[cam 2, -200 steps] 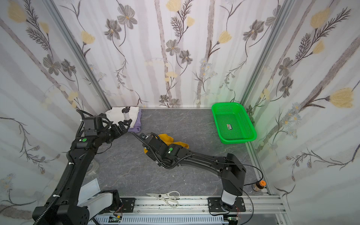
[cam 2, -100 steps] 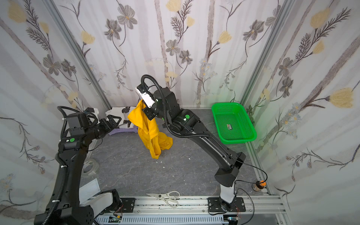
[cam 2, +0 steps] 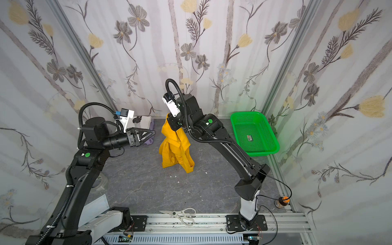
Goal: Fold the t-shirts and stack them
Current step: 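Grasp the hanging t-shirt with the left gripper beside the right gripper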
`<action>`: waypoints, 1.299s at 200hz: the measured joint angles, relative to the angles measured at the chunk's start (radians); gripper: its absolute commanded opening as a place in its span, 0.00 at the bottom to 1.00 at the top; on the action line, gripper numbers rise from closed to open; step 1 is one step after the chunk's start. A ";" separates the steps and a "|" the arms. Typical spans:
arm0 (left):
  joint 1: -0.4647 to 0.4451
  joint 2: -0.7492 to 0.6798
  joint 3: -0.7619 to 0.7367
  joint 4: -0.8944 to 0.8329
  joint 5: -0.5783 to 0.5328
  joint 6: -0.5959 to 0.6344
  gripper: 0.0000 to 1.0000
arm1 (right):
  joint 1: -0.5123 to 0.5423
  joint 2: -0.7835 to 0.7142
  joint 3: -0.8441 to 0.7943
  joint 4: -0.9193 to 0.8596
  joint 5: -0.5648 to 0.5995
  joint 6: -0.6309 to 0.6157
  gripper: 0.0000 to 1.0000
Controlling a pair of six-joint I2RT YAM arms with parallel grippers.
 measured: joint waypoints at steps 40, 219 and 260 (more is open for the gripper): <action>-0.031 0.042 0.005 -0.040 -0.026 0.070 1.00 | -0.002 -0.009 -0.016 -0.033 -0.040 0.009 0.00; -0.190 0.099 0.063 -0.225 -0.222 0.252 0.00 | 0.028 -0.020 -0.017 -0.035 -0.081 0.018 0.00; -0.190 0.068 0.181 -0.307 -0.666 0.265 0.00 | 0.008 -0.026 -0.097 -0.018 -0.048 0.018 0.02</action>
